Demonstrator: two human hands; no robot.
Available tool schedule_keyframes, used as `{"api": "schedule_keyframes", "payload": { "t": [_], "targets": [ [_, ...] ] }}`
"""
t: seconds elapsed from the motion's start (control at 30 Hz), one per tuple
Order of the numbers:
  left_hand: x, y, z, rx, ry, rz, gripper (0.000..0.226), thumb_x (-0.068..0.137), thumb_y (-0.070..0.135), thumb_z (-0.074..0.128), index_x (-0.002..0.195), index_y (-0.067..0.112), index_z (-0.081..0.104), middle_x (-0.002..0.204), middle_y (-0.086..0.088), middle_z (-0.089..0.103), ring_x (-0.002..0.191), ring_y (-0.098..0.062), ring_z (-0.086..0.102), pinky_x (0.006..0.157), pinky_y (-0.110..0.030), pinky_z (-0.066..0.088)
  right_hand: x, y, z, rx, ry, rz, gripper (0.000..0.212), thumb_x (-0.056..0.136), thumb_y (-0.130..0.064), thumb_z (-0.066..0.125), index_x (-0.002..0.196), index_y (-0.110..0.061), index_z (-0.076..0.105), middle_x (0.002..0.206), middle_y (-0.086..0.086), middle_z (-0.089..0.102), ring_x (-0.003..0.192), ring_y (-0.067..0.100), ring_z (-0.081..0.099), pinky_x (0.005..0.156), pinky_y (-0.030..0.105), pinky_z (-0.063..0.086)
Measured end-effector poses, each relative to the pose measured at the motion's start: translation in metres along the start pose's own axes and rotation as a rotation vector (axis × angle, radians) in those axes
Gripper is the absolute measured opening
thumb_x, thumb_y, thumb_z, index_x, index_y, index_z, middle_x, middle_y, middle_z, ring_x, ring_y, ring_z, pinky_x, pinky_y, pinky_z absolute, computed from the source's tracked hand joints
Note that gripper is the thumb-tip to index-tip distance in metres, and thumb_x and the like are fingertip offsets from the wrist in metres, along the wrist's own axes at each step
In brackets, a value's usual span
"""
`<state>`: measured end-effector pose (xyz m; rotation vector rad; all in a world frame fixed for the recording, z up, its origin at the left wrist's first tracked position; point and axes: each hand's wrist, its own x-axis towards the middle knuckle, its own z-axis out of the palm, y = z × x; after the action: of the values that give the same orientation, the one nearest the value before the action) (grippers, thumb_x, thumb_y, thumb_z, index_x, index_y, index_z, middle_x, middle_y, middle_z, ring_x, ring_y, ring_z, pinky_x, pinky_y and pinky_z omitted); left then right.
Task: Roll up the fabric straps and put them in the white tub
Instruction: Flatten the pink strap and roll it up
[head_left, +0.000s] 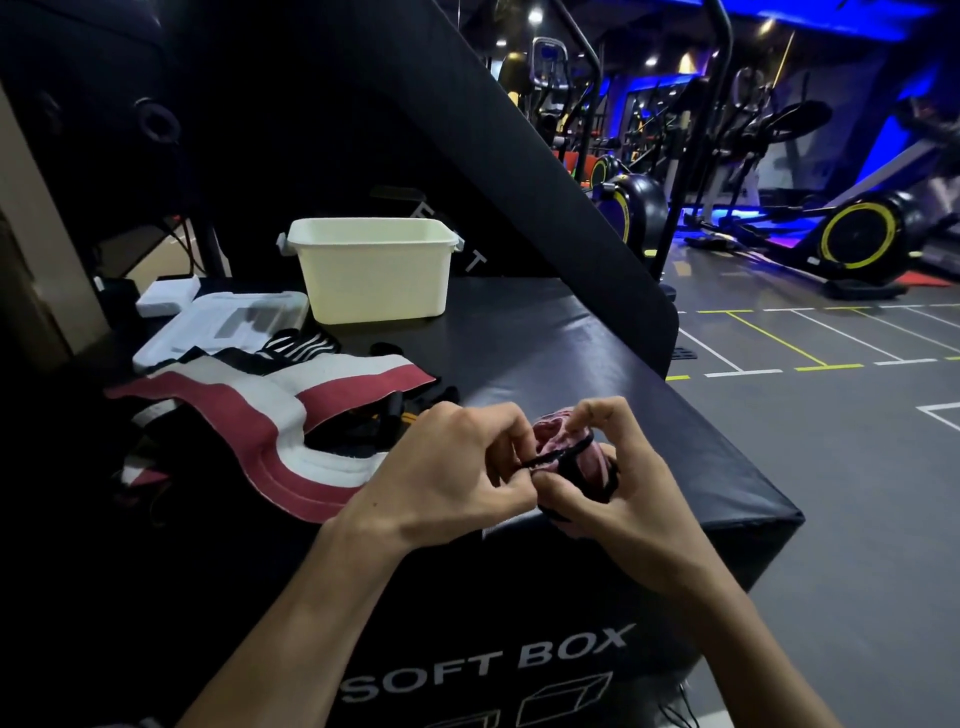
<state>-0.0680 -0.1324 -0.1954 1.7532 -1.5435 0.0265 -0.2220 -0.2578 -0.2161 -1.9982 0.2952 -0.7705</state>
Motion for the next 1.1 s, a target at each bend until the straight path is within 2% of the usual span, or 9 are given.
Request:
{"api": "schedule_keyframes", "payload": {
  "t": [0.2,0.27,0.37,0.43,0.63,0.77,0.87,1.0,1.1],
  "targets": [
    [0.001,-0.001,0.009,-0.034,-0.003,0.007,0.011,0.074,0.030,0.068,0.080,0.024,0.062,0.064,0.006,0.065,0.058,-0.011,0.060,0.058,-0.029,0.051,-0.001,0.001,-0.001,-0.051,0.030,-0.032,0.041,0.084,-0.006,0.079,0.111,-0.019,0.050,0.089,-0.013,0.072,0.074,0.005,0.068,0.070,0.018,0.049],
    [0.002,0.000,0.013,-0.022,0.021,0.033,0.011,0.076,0.029,0.068,0.079,0.024,0.059,0.067,0.008,0.062,0.062,-0.011,0.060,0.059,-0.024,0.047,-0.001,0.002,-0.001,-0.039,0.060,-0.038,0.041,0.084,-0.006,0.079,0.112,-0.018,0.051,0.089,-0.009,0.072,0.072,0.007,0.068,0.069,0.024,0.051],
    [0.003,0.003,0.017,0.021,0.061,0.070,0.011,0.080,0.028,0.064,0.081,0.026,0.053,0.073,0.010,0.057,0.068,-0.009,0.056,0.062,-0.015,0.039,-0.002,0.002,0.000,-0.025,0.113,-0.046,0.043,0.084,-0.010,0.079,0.113,-0.020,0.048,0.093,-0.001,0.073,0.073,0.017,0.069,0.067,0.045,0.059],
    [0.003,0.005,0.019,0.035,0.081,0.094,0.010,0.083,0.026,0.061,0.083,0.026,0.051,0.075,0.011,0.055,0.069,-0.008,0.053,0.064,-0.014,0.037,-0.004,0.001,0.002,-0.041,0.181,-0.049,0.044,0.082,-0.017,0.079,0.113,-0.022,0.047,0.094,-0.001,0.073,0.074,0.025,0.071,0.066,0.051,0.060],
    [0.004,0.007,0.016,0.114,0.031,0.118,0.011,0.086,0.032,0.056,0.083,0.026,0.048,0.076,0.008,0.055,0.069,-0.012,0.050,0.064,-0.023,0.039,-0.007,-0.001,0.009,-0.054,0.260,-0.067,0.040,0.079,-0.020,0.074,0.108,-0.022,0.047,0.094,-0.006,0.072,0.073,0.022,0.071,0.065,0.042,0.058],
    [0.005,0.005,0.019,0.097,-0.031,0.126,0.008,0.085,0.037,0.046,0.084,0.030,0.041,0.078,0.013,0.048,0.074,-0.005,0.043,0.068,-0.015,0.032,-0.006,0.001,0.010,-0.032,0.294,-0.079,0.038,0.079,-0.009,0.074,0.105,-0.019,0.049,0.091,-0.002,0.070,0.070,0.024,0.067,0.065,0.037,0.057],
    [0.006,0.004,0.022,0.051,-0.017,0.134,0.008,0.085,0.036,0.047,0.086,0.029,0.043,0.081,0.013,0.047,0.079,-0.003,0.046,0.070,-0.013,0.034,-0.004,0.002,0.013,0.071,0.320,-0.020,0.038,0.081,-0.002,0.073,0.105,-0.018,0.049,0.090,-0.001,0.068,0.068,0.019,0.066,0.055,0.032,0.057],
    [0.006,-0.001,0.027,-0.003,0.043,0.130,0.008,0.088,0.030,0.053,0.092,0.022,0.052,0.089,0.011,0.050,0.084,-0.009,0.052,0.075,-0.020,0.042,-0.001,0.007,0.012,0.260,0.266,0.145,0.037,0.086,-0.006,0.073,0.109,-0.023,0.049,0.104,0.007,0.065,0.087,0.029,0.070,0.058,0.047,0.061],
    [0.005,-0.005,0.026,-0.012,0.092,0.134,0.006,0.093,0.021,0.060,0.098,0.020,0.057,0.095,0.012,0.051,0.088,-0.009,0.055,0.080,-0.013,0.040,0.000,0.009,0.002,0.471,0.117,0.183,0.032,0.091,-0.014,0.072,0.111,-0.021,0.048,0.118,0.017,0.060,0.089,0.026,0.067,0.067,0.048,0.061]
  ]
}}
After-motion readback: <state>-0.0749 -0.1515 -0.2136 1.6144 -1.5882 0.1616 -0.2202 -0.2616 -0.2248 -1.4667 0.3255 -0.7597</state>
